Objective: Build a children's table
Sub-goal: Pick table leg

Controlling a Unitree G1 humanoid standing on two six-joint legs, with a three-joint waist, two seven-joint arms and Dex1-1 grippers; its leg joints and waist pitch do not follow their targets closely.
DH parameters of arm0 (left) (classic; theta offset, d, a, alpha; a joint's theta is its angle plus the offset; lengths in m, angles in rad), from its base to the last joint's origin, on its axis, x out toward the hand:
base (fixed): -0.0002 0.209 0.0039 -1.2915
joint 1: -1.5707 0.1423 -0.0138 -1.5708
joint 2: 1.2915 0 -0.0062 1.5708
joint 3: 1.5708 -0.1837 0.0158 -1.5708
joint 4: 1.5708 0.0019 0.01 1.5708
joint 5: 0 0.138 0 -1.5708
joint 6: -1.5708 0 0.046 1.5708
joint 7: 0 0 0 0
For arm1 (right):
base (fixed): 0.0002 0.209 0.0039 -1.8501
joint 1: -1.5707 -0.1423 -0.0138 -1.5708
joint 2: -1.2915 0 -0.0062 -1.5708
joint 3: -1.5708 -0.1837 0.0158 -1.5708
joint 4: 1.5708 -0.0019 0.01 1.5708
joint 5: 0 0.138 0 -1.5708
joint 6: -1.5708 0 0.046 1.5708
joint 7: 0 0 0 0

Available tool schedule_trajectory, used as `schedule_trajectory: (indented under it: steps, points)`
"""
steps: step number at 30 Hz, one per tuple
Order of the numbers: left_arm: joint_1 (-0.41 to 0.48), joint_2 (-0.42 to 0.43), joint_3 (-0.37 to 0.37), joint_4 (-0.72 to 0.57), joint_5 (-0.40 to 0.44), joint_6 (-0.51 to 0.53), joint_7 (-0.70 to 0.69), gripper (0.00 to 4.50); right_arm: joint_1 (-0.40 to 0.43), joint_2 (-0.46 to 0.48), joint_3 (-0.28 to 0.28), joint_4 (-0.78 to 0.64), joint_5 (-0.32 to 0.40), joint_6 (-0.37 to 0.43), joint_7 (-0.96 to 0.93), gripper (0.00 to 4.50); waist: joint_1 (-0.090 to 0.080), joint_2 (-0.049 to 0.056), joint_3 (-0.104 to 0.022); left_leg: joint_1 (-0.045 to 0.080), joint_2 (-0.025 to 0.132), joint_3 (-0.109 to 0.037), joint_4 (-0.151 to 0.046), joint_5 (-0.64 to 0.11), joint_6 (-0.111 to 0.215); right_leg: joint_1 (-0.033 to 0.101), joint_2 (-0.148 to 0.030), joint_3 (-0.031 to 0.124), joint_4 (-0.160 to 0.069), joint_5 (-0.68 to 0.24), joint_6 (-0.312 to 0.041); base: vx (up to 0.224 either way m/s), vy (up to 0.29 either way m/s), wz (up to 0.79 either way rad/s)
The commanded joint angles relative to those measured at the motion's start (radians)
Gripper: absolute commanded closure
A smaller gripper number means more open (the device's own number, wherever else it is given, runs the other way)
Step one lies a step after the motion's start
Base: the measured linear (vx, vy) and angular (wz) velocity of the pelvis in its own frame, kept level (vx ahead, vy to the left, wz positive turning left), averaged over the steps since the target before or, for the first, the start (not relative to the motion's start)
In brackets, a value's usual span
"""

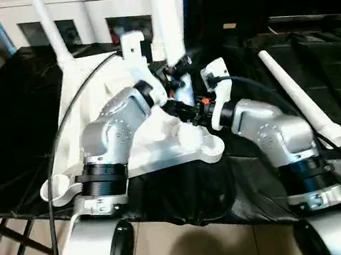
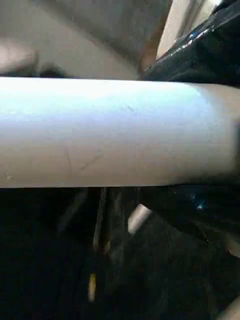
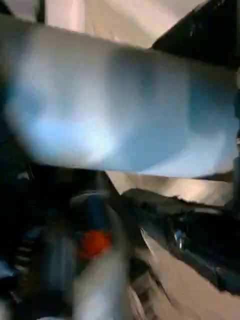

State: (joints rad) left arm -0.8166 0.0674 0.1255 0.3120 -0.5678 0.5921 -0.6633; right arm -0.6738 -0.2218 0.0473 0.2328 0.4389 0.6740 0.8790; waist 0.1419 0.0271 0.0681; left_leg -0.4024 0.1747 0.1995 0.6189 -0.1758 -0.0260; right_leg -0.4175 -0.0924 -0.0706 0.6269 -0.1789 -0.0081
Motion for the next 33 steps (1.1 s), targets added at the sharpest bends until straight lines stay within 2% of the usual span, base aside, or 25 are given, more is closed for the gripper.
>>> schedule_trajectory:
  steps: [1, 2, 5, 6, 7, 8, 9, 12, 21, 22, 25, 33]
  points:
    - [-0.019, 0.02, -0.001, -0.006, -0.05, 0.036, -0.108, 2.65, -0.002, -0.024, 0.018, -0.029, 0.023, 0.017, 0.085, 1.06, -0.002, -0.017, -0.088, 0.026, 0.05, -0.026, -0.068, -0.118, 0.03, 0.059, -0.062, 0.045, -0.062, -0.128, -0.212, 0.0, 0.0, 0.0]
    - [-0.025, 0.04, 0.004, -0.008, -0.088, 0.075, -0.166, 2.65, 0.0, -0.053, 0.038, -0.031, 0.032, 0.023, 0.144, 1.06, -0.002, -0.015, -0.088, 0.026, 0.051, -0.026, -0.069, -0.115, 0.031, 0.056, -0.062, 0.045, -0.063, -0.126, -0.215, 0.0, 0.0, 0.0]
    - [-0.03, 0.061, 0.008, -0.011, -0.122, 0.108, -0.225, 2.65, 0.001, -0.08, 0.057, -0.029, 0.039, 0.024, 0.197, 0.95, -0.001, -0.016, -0.088, 0.025, 0.049, -0.024, -0.065, -0.112, 0.039, 0.06, -0.062, 0.044, -0.061, -0.125, -0.229, 0.0, 0.0, 0.0]
    - [-0.043, 0.098, 0.007, -0.017, -0.178, 0.163, -0.331, 2.65, -0.003, -0.121, 0.084, -0.027, 0.052, 0.032, 0.282, 0.95, 0.001, -0.019, -0.088, 0.023, 0.048, -0.023, -0.064, -0.113, 0.044, 0.062, -0.062, 0.043, -0.061, -0.142, -0.232, 0.0, 0.0, 0.0]
    - [-0.043, 0.1, 0.005, -0.017, -0.178, 0.163, -0.337, 2.65, -0.003, -0.122, 0.085, -0.027, 0.053, 0.033, 0.286, 0.95, 0.001, -0.016, -0.086, 0.024, 0.051, -0.024, -0.065, -0.116, 0.045, 0.058, -0.062, 0.044, -0.062, -0.157, -0.23, 0.0, 0.0, 0.0]
    - [-0.043, 0.11, -0.004, -0.026, -0.193, 0.183, -0.369, 2.65, -0.006, -0.13, 0.089, -0.025, 0.061, 0.038, 0.308, 0.95, -0.001, -0.022, -0.085, 0.024, 0.052, -0.024, -0.066, -0.122, 0.044, 0.057, -0.062, 0.044, -0.064, -0.165, -0.228, 0.0, 0.0, 0.0]
    - [-0.043, 0.114, -0.009, -0.032, -0.203, 0.198, -0.382, 2.65, -0.008, -0.133, 0.09, -0.024, 0.065, 0.042, 0.32, 0.95, 0.001, -0.018, -0.085, 0.027, 0.054, -0.025, -0.066, -0.128, 0.04, 0.056, -0.064, 0.044, -0.063, -0.178, -0.231, 0.0, 0.0, 0.0]
    - [-0.042, 0.121, -0.02, -0.04, -0.215, 0.212, -0.407, 2.65, -0.013, -0.139, 0.094, -0.022, 0.078, 0.053, 0.347, 0.95, 0.0, -0.018, -0.086, 0.027, 0.054, -0.025, -0.067, -0.13, 0.033, 0.055, -0.063, 0.045, -0.064, -0.178, -0.234, 0.0, 0.0, 0.0]
    - [-0.042, 0.127, -0.033, -0.038, -0.231, 0.239, -0.459, 2.65, -0.03, -0.149, 0.12, 0.014, 0.078, 0.045, 0.411, 0.95, 0.002, -0.025, -0.087, 0.026, 0.053, -0.025, -0.066, -0.12, 0.027, 0.058, -0.064, 0.045, -0.063, -0.166, -0.23, 0.0, 0.0, 0.0]
    - [-0.041, 0.129, -0.034, -0.039, -0.234, 0.243, -0.463, 2.65, -0.031, -0.149, 0.12, 0.015, 0.079, 0.047, 0.415, 1.13, 0.003, -0.024, -0.087, 0.026, 0.053, -0.025, -0.066, -0.116, 0.03, 0.057, -0.064, 0.045, -0.062, -0.161, -0.232, 0.0, 0.0, 0.0]
    - [-0.041, 0.133, -0.039, -0.04, -0.234, 0.246, -0.468, 2.65, -0.031, -0.149, 0.123, 0.022, 0.081, 0.049, 0.425, 1.23, 0.002, -0.024, -0.087, 0.025, 0.053, -0.025, -0.065, -0.115, 0.034, 0.057, -0.063, 0.045, -0.062, -0.159, -0.235, 0.0, 0.0, 0.0]
    - [-0.041, 0.132, -0.048, -0.034, -0.218, 0.238, -0.476, 2.65, -0.027, -0.145, 0.132, 0.022, 0.084, 0.055, 0.44, 1.93, 0.003, -0.022, -0.088, 0.026, 0.054, -0.026, -0.066, -0.116, 0.029, 0.057, -0.063, 0.044, -0.062, -0.164, -0.23, 0.0, 0.0, 0.0]
